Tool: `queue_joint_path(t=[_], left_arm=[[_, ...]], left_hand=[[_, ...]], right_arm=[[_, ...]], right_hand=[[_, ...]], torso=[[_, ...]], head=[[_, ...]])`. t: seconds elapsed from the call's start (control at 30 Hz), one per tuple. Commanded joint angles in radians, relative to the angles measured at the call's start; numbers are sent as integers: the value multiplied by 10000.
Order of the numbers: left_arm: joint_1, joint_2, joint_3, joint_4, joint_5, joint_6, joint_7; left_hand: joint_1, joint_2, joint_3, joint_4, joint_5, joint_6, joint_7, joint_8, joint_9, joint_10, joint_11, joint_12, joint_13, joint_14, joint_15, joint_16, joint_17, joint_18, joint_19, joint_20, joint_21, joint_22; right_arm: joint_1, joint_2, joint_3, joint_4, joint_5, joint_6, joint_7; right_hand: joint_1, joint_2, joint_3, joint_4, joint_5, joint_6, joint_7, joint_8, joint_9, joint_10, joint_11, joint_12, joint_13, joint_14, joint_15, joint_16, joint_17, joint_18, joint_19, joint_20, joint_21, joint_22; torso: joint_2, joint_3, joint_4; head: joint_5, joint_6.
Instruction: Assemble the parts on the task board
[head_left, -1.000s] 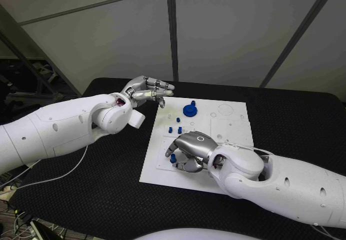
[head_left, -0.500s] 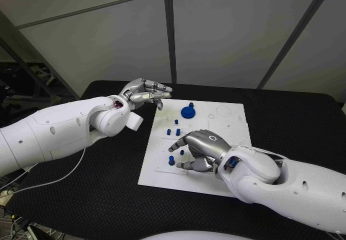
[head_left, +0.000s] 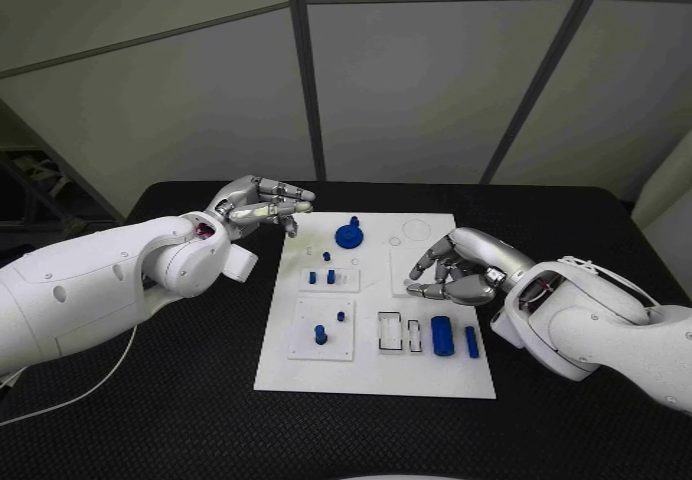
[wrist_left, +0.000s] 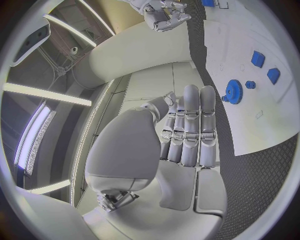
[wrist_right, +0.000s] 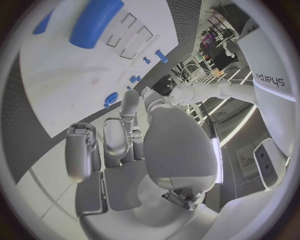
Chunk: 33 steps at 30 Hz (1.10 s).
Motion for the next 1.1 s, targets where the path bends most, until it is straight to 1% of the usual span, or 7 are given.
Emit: queue_joint_path(t=[0.03,0.07,0.23,0.43,0.67,0.8,1.1], left_arm=[[12,-21,-16,85,39,87,48],[12,-28,-23,100,39,87,49],[10,-85,-63,168,39,77,54],[9,-131,-86,187,45,60,63],[4,-138,-100,171,69,65,74],[2,-153,-104,168,72,61,76],[1,-175,-108,172,74,57,74]], left_hand=[[-40,24,-50,-16,-41,-58,-8,-51,-13,-47,-7,-47,13,-70,-28,-42,-9,-36,-21,23,-51,-10],[-40,24,-50,-16,-41,-58,-8,-51,-13,-47,-7,-47,13,-70,-28,-42,-9,-36,-21,23,-51,-10],[-45,21,-55,-15,-43,-59,-7,-50,-13,-47,-6,-46,15,-70,-27,-46,-11,-36,-21,24,-57,-14],[-45,21,-55,-15,-43,-59,-7,-50,-13,-47,-6,-46,15,-70,-27,-46,-11,-36,-21,24,-57,-14],[-45,21,-55,-15,-43,-59,-7,-50,-13,-47,-6,-46,15,-70,-27,-46,-11,-36,-21,24,-57,-14],[-45,21,-55,-15,-43,-59,-7,-50,-13,-47,-6,-46,15,-70,-27,-46,-11,-36,-21,24,-57,-14],[-45,21,-55,-15,-43,-59,-7,-50,-13,-47,-6,-46,15,-70,-27,-46,-11,-36,-21,24,-57,-14]], right_arm=[[23,-287,10,254,381,483,-1373],[24,-371,11,313,219,543,-1540],[-36,-785,-26,699,-677,954,-2481],[-255,-1007,-134,1032,-1320,1301,-3240],[-386,-948,-235,1141,-1736,1505,-3691],[-433,-874,-264,1130,-1853,1607,-3800],[-675,-713,-315,1029,-2103,1725,-3837]], right_hand=[[-294,0,-167,311,-80,-115,-15,118,638,-310,21,2096,2226,322,-99,314,425,-205,908,39,260,2326],[-482,18,-234,348,-112,-150,-52,141,797,-274,89,2654,2814,351,-99,447,634,-229,946,21,362,2408],[-1085,20,-568,420,-145,-368,-65,242,1730,-249,49,4369,4686,450,-81,1046,1583,-299,1052,-12,640,2627],[-1366,40,-868,393,-136,-542,-54,259,2441,-280,37,4796,5227,491,-72,1324,2039,-299,1052,0,640,2627],[-1439,35,-994,394,-134,-632,-54,240,2749,-323,58,4830,5317,496,-59,1397,2161,-299,1052,6,640,2627],[-1467,41,-1015,400,-132,-648,-52,235,2803,-331,62,4831,5329,493,-58,1396,2157,-299,1052,8,640,2627],[-1496,62,-1048,393,-125,-690,-45,220,2951,-397,69,4745,5275,471,-51,1366,2104,-299,1052,15,640,2627]], torso=[[-48,-24,-65],[-48,-24,-75],[-59,-27,-111],[-68,-26,-124],[-60,-25,-79],[-55,-30,-106],[-48,-30,-117]], head=[[-298,-23],[-350,-32],[-529,-35],[-565,-86],[-615,-134],[-566,-133],[-564,-186]])
